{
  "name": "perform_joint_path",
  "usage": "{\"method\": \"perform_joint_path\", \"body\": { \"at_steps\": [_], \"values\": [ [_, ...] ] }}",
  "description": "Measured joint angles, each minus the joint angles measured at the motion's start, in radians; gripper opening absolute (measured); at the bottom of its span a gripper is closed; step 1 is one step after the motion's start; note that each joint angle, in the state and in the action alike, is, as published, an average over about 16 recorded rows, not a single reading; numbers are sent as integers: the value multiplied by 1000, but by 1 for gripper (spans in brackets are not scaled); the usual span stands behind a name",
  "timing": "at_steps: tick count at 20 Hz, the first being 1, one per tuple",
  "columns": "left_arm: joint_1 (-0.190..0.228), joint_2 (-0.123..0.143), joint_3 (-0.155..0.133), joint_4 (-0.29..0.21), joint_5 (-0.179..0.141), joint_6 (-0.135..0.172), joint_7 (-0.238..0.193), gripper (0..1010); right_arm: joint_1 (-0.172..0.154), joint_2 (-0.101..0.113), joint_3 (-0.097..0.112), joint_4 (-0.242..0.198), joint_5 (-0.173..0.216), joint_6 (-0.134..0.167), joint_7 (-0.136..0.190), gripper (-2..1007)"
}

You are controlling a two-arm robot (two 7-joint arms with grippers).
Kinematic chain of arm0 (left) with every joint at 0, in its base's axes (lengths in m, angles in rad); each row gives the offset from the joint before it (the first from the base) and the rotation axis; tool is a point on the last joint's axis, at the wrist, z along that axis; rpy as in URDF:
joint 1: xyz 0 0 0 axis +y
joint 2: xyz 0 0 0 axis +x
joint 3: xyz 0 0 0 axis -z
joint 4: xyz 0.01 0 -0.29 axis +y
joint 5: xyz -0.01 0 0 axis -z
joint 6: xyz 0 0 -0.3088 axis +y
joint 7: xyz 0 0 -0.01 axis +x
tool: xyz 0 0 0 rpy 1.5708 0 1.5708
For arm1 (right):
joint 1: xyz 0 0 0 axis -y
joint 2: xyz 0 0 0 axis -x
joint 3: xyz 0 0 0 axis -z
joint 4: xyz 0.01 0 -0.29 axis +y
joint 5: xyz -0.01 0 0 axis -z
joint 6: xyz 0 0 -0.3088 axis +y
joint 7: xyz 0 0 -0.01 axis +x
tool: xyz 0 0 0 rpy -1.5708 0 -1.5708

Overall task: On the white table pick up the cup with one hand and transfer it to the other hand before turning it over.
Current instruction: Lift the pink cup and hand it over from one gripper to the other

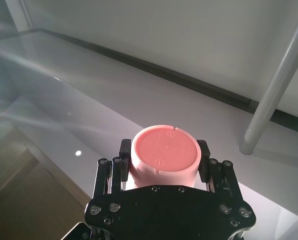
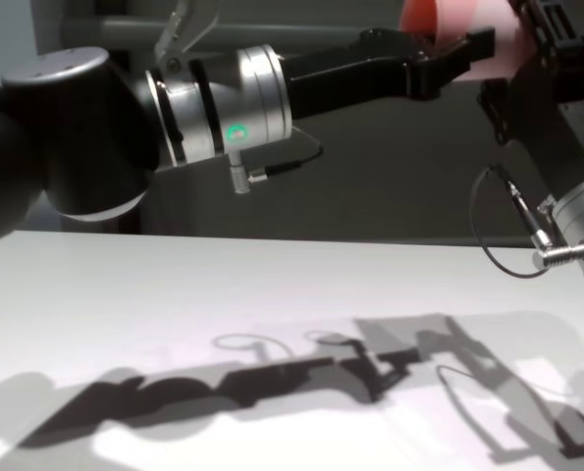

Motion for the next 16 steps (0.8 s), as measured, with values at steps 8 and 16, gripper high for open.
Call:
{"method": "perform_joint_path", "body": {
  "at_steps": [8,16],
  "values": [
    [0,0,0,0,0,0,0,48,0,0,0,0,-1,0,0,748],
    [0,0,0,0,0,0,0,87,0,0,0,0,-1,1,1,748]
  ]
}}
